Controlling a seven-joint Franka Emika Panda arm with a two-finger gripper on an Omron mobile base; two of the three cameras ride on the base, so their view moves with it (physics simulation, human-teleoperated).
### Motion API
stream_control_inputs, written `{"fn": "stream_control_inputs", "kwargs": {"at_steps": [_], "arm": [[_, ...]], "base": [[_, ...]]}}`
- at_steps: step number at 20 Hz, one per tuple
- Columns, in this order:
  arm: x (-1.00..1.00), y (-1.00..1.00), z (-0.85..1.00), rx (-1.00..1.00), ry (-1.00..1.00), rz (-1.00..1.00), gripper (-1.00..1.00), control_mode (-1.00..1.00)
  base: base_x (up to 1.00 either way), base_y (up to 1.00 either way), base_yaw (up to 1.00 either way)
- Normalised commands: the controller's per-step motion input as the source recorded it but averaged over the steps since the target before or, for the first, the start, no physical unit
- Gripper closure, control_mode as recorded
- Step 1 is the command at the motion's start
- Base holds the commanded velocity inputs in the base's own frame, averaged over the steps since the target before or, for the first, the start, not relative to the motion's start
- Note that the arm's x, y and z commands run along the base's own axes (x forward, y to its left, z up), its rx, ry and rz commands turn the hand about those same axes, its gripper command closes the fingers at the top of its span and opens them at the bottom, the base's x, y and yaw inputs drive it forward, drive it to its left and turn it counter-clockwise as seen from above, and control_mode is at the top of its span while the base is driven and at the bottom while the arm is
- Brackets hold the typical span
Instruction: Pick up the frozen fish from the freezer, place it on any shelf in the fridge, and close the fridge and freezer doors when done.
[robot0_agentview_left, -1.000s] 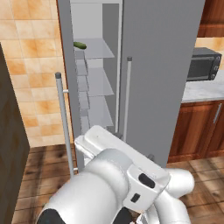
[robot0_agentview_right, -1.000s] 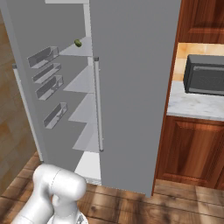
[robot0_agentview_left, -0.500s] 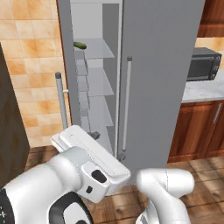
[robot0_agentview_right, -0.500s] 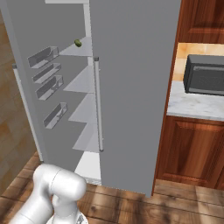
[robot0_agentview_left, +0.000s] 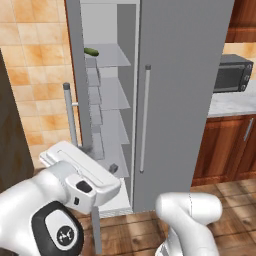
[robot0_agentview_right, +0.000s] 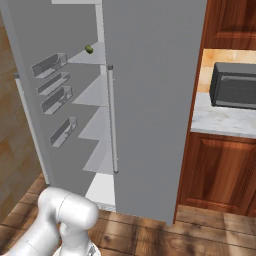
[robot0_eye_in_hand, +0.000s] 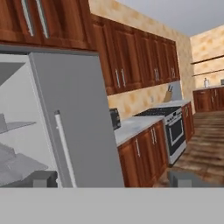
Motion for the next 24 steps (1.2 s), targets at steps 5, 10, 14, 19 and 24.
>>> {"fn": "stream_control_inputs", "kwargs": {"at_steps": [5, 10, 14, 19, 24], "arm": [[0.43, 0.31, -0.08, -0.08, 0.0, 0.13, -1.0, -1.0], [0.42, 0.47, -0.06, -0.04, 0.02, 0.03, -1.0, -1.0], [0.33, 0.33, -0.15, -0.02, 0.07, 0.0, -1.0, -1.0], [0.54, 0.12, -0.22, -0.02, 0.08, -0.01, -1.0, -1.0], [0.63, 0.0, -0.26, -0.02, 0.07, 0.0, -1.0, -1.0]], "base": [[0.0, 0.0, 0.0], [0.0, 0.0, 0.0], [0.0, 0.0, 0.0], [0.0, 0.0, 0.0], [0.0, 0.0, 0.0]]}}
